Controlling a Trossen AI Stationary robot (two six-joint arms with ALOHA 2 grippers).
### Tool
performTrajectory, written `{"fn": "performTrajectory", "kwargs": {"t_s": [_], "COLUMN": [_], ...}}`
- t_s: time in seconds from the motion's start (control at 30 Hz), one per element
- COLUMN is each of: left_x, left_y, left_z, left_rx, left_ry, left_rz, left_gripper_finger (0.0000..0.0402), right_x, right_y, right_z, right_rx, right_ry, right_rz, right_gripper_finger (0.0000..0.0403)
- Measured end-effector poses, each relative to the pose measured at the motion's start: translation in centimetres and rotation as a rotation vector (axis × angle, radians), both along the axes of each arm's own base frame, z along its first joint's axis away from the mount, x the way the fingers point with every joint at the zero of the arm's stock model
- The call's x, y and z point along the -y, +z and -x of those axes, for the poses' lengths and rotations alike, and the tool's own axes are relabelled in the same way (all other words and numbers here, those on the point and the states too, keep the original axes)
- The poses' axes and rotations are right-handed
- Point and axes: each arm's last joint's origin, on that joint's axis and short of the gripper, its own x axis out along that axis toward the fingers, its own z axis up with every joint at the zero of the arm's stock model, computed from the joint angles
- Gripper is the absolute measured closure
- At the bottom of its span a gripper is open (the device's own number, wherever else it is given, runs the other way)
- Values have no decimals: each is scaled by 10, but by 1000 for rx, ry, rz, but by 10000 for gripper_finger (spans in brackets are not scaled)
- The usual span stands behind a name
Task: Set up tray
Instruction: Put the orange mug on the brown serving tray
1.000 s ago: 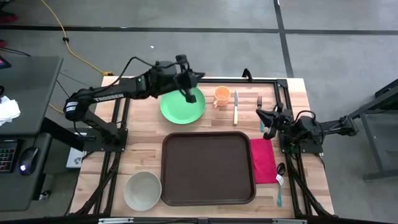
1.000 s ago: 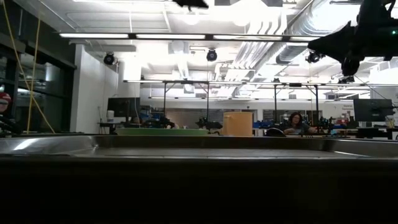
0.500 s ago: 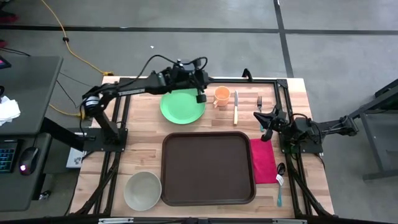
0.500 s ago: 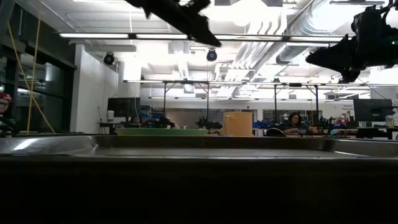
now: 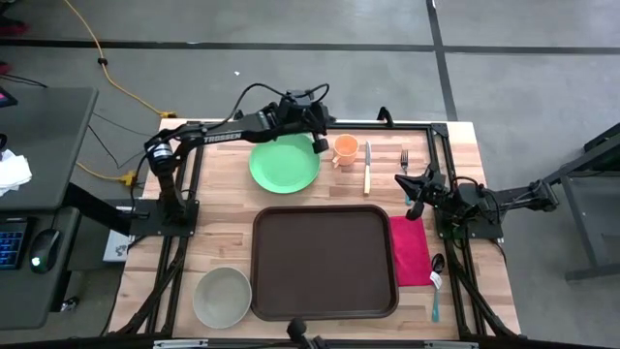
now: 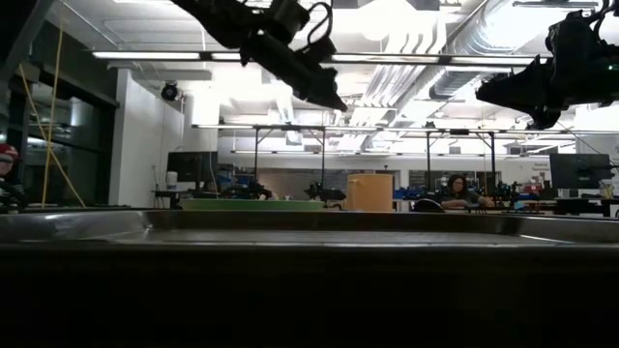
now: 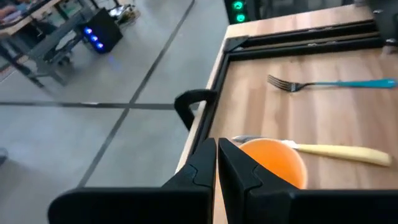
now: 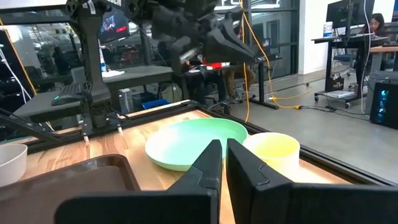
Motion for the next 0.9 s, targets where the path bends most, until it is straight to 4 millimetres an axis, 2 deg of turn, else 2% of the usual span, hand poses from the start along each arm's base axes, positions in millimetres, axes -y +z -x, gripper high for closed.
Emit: {"fn": "performTrajectory", "kwargs": {"t_s": [0.23, 0.37, 0.53, 0.77, 0.9], "left_x": [-6, -8, -6, 1, 6], "left_y": [-11, -6, -14, -34, -39], "left_z": [-15, -23, -22, -8, -4], "left_rx": [85, 81, -69, -297, -359], "left_ry": [4, -43, -160, -148, -119], "left_rz": [-6, 6, -9, 149, 216], "left_gripper_finger": [355, 355, 355, 355, 355], "right_x": [0, 0, 0, 0, 0], "right_y": [0, 0, 0, 0, 0], "right_z": [0, 0, 0, 0, 0], "right_rx": [19, 20, 20, 16, 15], "right_ry": [2, 0, -1, -5, -15], "right_rz": [-38, -37, -39, -32, -31], "right_gripper_finger": [402, 402, 402, 402, 402]}}
